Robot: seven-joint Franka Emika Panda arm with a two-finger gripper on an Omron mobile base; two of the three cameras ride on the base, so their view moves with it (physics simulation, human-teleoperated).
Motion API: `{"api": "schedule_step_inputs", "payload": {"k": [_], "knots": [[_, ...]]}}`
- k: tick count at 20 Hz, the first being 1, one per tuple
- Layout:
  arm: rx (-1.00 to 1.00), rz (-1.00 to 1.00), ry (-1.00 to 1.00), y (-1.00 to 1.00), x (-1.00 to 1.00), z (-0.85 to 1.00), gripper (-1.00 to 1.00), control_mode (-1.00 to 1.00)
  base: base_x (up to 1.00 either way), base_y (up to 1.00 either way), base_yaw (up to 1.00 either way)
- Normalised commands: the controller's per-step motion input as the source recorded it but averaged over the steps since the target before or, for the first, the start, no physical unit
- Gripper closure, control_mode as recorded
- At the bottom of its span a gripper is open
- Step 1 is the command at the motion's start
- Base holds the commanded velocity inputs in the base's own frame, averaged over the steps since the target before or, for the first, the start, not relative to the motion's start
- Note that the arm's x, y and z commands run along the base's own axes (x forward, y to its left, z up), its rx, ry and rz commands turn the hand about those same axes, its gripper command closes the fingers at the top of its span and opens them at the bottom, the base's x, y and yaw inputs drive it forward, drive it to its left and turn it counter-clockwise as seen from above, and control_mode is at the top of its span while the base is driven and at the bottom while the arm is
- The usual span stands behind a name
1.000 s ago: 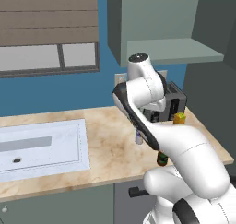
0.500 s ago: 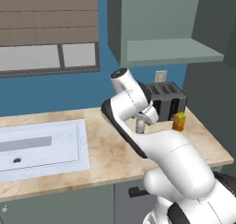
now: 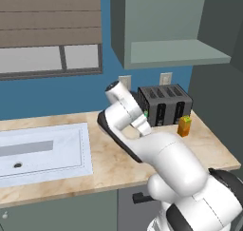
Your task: Sort all alcoholic drinks to one cabinet, and non-alcoholic drinks to the other.
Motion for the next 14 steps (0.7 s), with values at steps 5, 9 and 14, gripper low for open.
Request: {"api": "schedule_step_inputs", "payload": {"k": [5, 9, 14], "knots": [[-0.11, -0.37, 0.0, -0.01, -0.16, -0.26, -1.0, -1.0, 0.0, 0.0, 0.0], [-0.16, -0.27, 0.0, -0.04, -0.11, -0.15, -1.0, -1.0, 0.0, 0.0, 0.0], [-0.18, -0.19, 0.0, -0.01, -0.03, -0.05, -1.0, -1.0, 0.0, 0.0, 0.0]]}}
